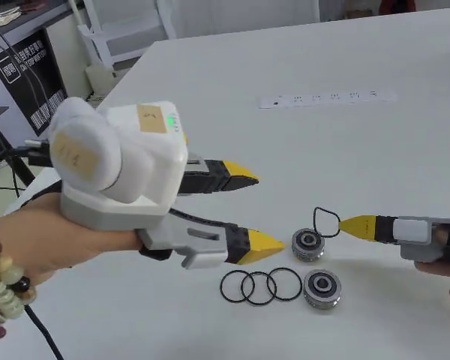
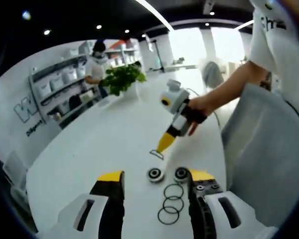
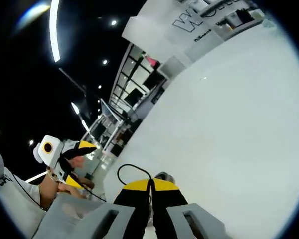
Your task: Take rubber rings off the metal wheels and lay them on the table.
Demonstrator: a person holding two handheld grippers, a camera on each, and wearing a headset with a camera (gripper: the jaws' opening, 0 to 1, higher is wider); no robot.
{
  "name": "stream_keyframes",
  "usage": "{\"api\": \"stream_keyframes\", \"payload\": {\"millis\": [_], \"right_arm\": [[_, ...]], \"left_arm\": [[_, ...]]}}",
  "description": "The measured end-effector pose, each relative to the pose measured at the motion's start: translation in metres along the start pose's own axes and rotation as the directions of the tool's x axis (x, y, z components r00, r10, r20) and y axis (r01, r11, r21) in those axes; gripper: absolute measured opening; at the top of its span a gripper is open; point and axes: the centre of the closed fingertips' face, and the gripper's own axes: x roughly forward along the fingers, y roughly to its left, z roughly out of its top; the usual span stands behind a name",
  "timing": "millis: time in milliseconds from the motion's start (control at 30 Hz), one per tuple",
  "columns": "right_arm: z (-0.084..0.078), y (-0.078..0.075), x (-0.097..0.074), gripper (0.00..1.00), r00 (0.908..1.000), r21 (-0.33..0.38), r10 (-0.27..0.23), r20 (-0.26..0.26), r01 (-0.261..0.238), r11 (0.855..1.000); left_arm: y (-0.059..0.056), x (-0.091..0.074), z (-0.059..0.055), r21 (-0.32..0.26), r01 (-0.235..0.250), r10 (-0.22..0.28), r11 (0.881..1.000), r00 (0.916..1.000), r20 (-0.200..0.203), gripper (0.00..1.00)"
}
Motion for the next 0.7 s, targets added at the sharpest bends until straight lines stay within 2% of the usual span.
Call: {"api": "stream_keyframes", "payload": {"millis": [200,400,467,700], "right_arm": [[0.004,0.001,-0.011,0.00,0.9998,-0.002,-0.011,0.018,0.011,1.000],[0.005,0.002,-0.023,0.00,0.9994,0.000,-0.019,0.029,0.019,1.000],[0.005,0.003,-0.026,0.00,0.9993,-0.003,-0.024,0.027,0.024,1.000],[0.010,0.009,-0.038,0.00,0.9991,-0.022,-0.025,0.036,0.025,0.999]], "left_arm": [[0.010,-0.024,0.002,-0.043,-0.064,0.066,0.997,0.9971,0.038,0.55],[0.010,-0.048,-0.011,-0.075,-0.101,0.104,0.992,0.9943,0.027,0.61],[0.008,-0.056,-0.013,-0.101,-0.103,0.108,0.989,0.9931,0.045,0.65],[0.008,-0.074,-0.023,-0.133,-0.130,0.137,0.982,0.9898,0.040,0.74]]}}
